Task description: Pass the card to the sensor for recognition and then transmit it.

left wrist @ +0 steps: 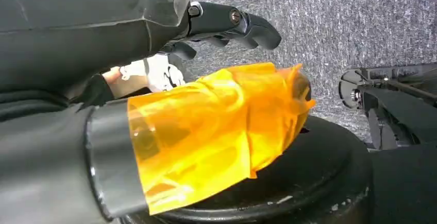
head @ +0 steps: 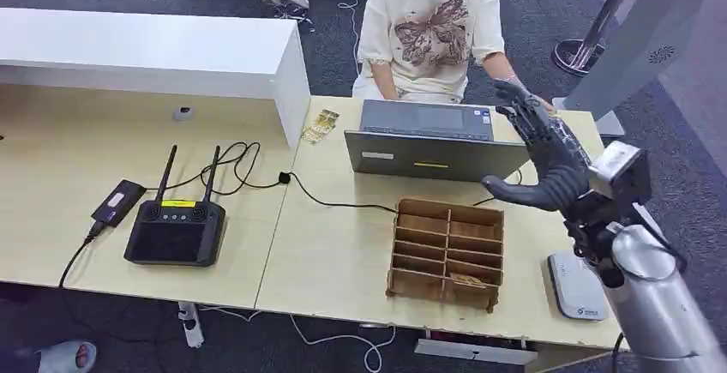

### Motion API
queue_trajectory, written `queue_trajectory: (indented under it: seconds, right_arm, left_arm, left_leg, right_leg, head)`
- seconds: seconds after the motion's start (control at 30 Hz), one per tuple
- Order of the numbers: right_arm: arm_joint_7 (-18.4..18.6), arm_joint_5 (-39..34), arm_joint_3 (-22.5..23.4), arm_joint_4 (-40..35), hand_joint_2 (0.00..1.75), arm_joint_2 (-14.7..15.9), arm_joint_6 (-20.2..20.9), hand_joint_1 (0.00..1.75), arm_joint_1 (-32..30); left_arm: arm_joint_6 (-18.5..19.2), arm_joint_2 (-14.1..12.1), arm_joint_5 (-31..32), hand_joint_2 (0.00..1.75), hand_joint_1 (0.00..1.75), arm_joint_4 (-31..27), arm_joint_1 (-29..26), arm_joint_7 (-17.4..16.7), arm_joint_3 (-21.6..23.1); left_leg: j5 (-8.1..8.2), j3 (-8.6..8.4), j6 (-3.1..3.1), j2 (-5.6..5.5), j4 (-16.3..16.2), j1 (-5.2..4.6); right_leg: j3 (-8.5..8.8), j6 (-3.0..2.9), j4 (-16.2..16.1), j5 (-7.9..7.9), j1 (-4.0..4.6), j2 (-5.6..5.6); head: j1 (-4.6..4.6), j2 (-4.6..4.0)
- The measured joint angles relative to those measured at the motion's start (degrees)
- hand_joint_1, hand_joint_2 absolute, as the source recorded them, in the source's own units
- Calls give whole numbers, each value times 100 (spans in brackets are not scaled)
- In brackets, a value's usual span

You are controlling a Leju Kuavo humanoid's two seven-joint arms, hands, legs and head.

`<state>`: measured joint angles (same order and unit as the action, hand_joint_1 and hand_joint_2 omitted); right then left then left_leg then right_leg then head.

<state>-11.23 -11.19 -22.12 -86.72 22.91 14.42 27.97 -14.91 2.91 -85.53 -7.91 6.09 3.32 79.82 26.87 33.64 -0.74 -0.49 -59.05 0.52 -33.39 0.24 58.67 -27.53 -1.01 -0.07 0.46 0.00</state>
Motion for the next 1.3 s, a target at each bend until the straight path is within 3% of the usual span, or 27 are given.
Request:
queue_trajectory:
  seconds: [0.1,0.23,0.43,0.57,1.2,1.3]
  right_arm:
    - [111,105,-85,240,175,-52,-164,0,282]
    - [339,702,-221,564,175,-182,-676,0,694]
    - [472,1253,-369,927,175,-363,-1017,0,1087]
    - [579,1987,-472,1066,175,-446,-1495,0,1275]
    - [599,2065,-658,1293,175,-577,-1538,0,1417]
    - [783,2663,-671,1331,175,-590,-1823,0,1456]
  left_arm:
    - [2,0,0,0,0,0,7,-15,2]
    - [2,0,0,0,0,0,10,-26,4]
    - [2,15,0,0,0,0,21,-31,4]
    - [304,-26,2,0,0,0,20,-31,7]
    - [361,-98,2,0,0,0,15,-33,7]
    - [89,-48,2,0,0,0,17,-79,7]
  left_leg:
    - [-1,1,0,-1,0,0]
    - [-1,1,0,0,0,0]
    - [-3,2,2,-7,-1,0]
    - [-3,3,2,-7,-1,0]
    - [-3,3,2,-12,-1,0]
    - [-3,3,2,-12,-1,0]
  right_leg:
    - [0,1,0,3,0,-1]
    - [-1,0,1,5,0,3]
    - [-1,0,1,5,0,-6]
    - [-1,0,2,5,0,-5]
    - [-1,0,2,5,0,-10]
    - [-1,0,2,5,0,-10]
  head:
    - [2,0]
    - [2,0]
    - [2,0]
    - [2,0]
    - [2,0]
    - [2,0]
